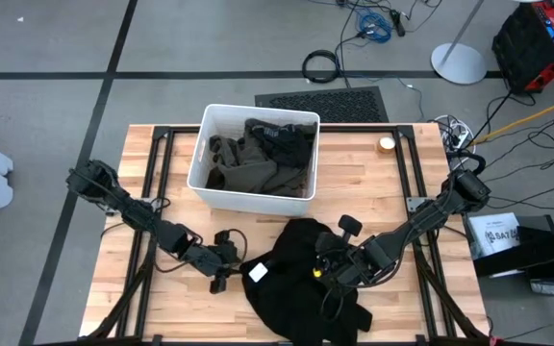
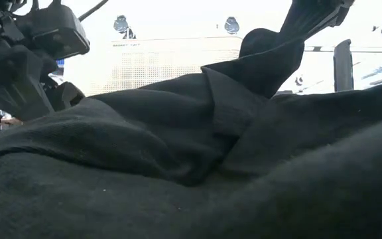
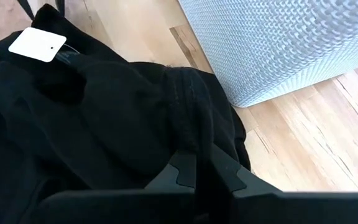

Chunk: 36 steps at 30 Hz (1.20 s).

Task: Sort clothes
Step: Put the black shirt into the white laundry bin

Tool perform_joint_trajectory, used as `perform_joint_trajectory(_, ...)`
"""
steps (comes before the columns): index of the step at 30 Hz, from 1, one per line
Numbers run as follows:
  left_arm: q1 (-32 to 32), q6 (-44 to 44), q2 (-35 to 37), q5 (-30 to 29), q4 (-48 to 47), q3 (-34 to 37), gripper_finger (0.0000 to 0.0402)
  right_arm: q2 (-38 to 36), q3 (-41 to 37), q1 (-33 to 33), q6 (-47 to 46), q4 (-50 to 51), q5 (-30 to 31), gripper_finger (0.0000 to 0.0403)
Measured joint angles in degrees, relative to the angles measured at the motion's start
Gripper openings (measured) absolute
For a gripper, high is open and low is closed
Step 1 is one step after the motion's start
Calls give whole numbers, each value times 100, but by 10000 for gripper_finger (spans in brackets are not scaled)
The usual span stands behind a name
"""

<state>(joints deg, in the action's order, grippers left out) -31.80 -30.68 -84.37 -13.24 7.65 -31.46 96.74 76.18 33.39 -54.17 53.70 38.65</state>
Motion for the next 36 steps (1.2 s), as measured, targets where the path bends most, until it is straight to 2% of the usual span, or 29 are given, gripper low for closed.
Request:
perform_joint_trajectory(6, 125, -33, -224, 56, 155, 0, 158, 1, 0, 0, 5, -10, 0, 0)
perform_joint_trajectory(15, 343, 121, -654, 450, 800, -2, 158, 1, 0, 0, 83, -27, 3, 0)
perform_joint_trajectory(19, 373, 476, -787, 503, 1303, -4, 153, 1, 0, 0, 85, -33, 11, 0)
perform_joint_trajectory(22, 369, 689, -788, 353, 1331, -9, 116, 1, 0, 0, 85, -33, 12, 0)
perform_joint_trajectory(26, 373, 876, -772, 266, 1296, -28, 20, 1, 0, 0, 87, -31, 18, 0)
perform_joint_trajectory(31, 335, 1054, -526, 271, 1127, -251, 9, -24, 5, 2, 186, -42, 20, 0)
perform_joint_trajectory(36, 97, 1472, 508, -18, 387, -686, 8, -299, 395, 155, 527, 36, 236, 0)
